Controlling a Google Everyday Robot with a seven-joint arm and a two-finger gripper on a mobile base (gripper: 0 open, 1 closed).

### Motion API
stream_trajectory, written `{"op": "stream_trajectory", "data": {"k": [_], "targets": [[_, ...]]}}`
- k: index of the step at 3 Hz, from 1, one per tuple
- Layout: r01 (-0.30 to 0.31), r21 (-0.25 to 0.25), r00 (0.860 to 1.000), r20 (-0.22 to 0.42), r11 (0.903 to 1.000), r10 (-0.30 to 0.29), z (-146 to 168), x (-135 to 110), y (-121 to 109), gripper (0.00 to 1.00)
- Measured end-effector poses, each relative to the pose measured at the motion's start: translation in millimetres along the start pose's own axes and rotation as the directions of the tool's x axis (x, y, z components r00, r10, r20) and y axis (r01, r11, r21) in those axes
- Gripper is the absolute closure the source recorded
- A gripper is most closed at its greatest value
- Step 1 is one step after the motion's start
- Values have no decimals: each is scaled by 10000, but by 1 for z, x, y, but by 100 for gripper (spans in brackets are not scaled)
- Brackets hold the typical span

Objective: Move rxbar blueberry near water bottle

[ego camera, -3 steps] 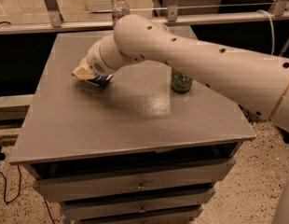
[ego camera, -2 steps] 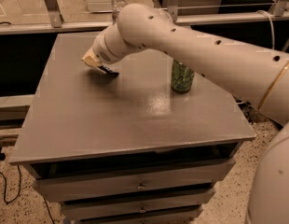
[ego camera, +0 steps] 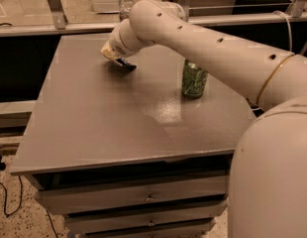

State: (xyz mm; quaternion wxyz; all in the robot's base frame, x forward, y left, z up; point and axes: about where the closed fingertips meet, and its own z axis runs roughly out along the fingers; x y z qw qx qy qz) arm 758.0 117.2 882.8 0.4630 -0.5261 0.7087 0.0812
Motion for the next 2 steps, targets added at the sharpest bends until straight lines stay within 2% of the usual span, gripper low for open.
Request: {"op": "stream_trajectory", "data": {"k": [1,2], "targets": [[205,409,9990,-401,9990,-188,11,15,-19,100],[302,601,9974,-670,9977,-261,13,26,-27,83]]}}
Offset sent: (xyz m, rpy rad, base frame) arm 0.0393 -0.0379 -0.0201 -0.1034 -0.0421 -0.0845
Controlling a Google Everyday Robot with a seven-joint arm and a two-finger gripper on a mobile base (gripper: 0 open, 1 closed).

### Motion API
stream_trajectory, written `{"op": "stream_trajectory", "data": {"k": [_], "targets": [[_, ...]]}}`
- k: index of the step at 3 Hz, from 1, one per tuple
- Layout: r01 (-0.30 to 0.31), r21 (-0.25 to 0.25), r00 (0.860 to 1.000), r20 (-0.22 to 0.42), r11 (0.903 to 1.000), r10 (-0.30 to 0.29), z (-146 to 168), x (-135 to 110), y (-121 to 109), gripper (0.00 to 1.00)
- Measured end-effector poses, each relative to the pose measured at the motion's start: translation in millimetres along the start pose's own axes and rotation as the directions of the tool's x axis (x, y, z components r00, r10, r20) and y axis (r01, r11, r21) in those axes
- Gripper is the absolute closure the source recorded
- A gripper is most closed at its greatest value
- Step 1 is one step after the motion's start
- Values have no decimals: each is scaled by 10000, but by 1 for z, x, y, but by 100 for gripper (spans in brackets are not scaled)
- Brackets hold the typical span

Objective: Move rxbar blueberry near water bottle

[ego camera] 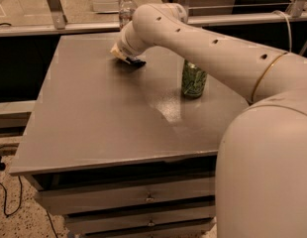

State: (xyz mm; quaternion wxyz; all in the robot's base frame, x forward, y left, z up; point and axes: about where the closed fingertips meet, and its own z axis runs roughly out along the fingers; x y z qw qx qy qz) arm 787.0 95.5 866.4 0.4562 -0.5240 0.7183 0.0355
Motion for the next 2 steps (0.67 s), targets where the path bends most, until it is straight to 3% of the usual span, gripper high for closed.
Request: {"op": "stream_trajectory", "data": {"k": [2], "targets": [[91,132,9999,-73,9999,-90,-7,6,-3,36]]}}
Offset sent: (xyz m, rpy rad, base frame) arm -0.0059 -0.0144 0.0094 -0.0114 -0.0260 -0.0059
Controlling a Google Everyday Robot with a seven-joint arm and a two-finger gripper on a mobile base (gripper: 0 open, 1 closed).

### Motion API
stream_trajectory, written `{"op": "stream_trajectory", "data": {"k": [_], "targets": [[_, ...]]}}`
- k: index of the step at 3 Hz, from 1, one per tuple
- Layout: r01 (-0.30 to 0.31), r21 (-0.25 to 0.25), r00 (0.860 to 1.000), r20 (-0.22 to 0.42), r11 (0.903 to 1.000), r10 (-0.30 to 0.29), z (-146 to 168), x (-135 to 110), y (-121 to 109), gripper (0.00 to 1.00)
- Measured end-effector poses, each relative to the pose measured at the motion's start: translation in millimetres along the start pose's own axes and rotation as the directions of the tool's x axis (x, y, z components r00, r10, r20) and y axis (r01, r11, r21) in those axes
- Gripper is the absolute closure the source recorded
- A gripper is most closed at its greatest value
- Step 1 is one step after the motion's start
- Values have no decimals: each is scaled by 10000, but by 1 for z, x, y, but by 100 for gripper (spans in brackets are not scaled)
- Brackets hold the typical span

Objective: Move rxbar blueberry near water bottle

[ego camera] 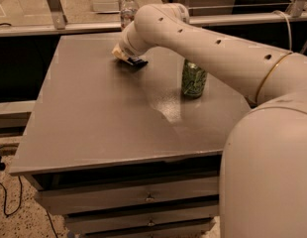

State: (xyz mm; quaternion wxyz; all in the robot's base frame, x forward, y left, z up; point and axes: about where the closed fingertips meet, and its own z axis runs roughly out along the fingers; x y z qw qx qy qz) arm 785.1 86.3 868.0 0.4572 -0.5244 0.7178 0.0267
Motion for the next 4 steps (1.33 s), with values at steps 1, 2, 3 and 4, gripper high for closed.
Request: {"op": "stream_trajectory", "data": {"k": [1,2,3,4], "targets": [[41,-51,9997,223,10000,-40,-12,-8,8,13],[20,-162,9987,510,9999,-12,-31,-16,23,0],[-234,-647,9944,1010,9976,299,-64,-20,53,0],[-713,-1381,9810,1693,9878,945,-102,-25,85,0]]}}
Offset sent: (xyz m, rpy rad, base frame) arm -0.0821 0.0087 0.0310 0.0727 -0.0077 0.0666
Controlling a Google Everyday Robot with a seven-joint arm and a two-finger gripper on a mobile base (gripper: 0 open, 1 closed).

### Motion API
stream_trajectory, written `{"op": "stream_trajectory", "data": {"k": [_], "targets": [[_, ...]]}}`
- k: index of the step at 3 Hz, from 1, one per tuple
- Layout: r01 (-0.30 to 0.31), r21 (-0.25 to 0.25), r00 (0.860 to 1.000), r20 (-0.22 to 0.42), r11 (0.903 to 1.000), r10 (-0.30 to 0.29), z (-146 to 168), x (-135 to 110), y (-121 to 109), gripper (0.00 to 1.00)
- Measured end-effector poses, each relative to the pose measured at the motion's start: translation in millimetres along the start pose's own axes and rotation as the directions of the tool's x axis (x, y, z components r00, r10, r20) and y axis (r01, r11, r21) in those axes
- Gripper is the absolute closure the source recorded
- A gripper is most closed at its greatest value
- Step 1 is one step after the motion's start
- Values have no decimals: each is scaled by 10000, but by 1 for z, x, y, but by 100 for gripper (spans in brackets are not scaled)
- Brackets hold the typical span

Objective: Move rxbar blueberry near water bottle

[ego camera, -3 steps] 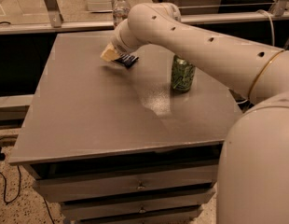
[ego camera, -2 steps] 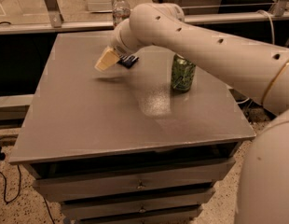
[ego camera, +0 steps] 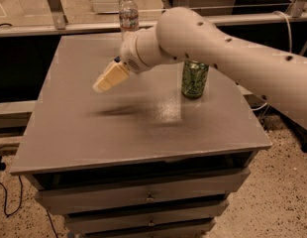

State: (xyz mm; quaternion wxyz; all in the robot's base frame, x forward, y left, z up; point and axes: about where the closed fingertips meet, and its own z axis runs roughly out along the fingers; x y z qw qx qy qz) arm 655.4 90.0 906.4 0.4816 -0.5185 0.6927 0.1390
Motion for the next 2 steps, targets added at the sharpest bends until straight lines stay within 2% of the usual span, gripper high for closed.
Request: {"op": "stream_trajectory", "data": {"k": [1,2], "targets": [[-504,-738,9889,1362,9960,601,-24,-7,17,0],[-759,-700,9587,2692,9947,921,-74,-2,-5,0]]}}
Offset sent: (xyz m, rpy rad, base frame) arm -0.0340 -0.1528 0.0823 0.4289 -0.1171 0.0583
